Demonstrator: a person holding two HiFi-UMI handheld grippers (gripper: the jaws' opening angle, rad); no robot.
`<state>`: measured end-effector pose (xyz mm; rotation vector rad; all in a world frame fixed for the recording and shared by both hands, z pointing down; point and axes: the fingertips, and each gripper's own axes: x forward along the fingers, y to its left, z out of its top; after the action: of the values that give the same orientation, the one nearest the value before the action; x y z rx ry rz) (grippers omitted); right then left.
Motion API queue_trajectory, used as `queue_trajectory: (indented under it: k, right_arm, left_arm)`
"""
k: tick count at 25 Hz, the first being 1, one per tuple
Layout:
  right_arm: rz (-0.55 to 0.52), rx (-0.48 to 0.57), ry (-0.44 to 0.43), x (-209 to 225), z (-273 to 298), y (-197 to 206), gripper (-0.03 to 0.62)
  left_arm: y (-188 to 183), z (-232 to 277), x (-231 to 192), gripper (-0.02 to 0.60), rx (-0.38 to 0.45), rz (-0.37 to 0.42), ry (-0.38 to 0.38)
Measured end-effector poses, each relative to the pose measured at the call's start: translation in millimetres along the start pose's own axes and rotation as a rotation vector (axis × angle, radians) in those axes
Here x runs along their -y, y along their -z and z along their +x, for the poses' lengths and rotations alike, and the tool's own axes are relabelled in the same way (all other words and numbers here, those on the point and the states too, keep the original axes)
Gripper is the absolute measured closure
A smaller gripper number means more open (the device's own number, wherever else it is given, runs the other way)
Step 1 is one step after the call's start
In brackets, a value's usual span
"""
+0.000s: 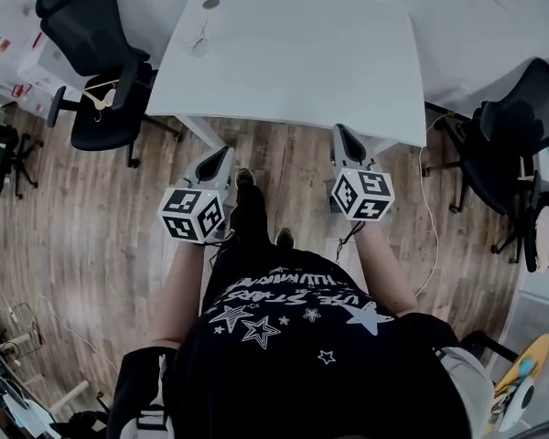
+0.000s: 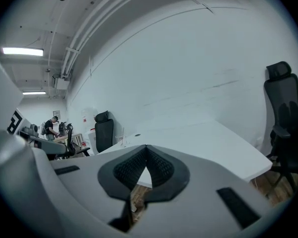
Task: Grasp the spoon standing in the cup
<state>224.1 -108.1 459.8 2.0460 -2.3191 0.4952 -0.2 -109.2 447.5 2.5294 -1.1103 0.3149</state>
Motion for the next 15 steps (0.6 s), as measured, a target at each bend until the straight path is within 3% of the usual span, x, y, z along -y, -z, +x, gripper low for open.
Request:
queue_trajectory:
  k: [8,15]
  right_arm:
    - [0.004,-0.019,0.016,4,37,-6,0.585]
    - [0.001,-0.032,-0.024,-25,107,-17,0.585]
  left_arm:
    - [-14,22,-40,0.577,0.026,-0.033,-0.020]
    - [-35,39,-102,0.577,0.044,-0.054,-0.054]
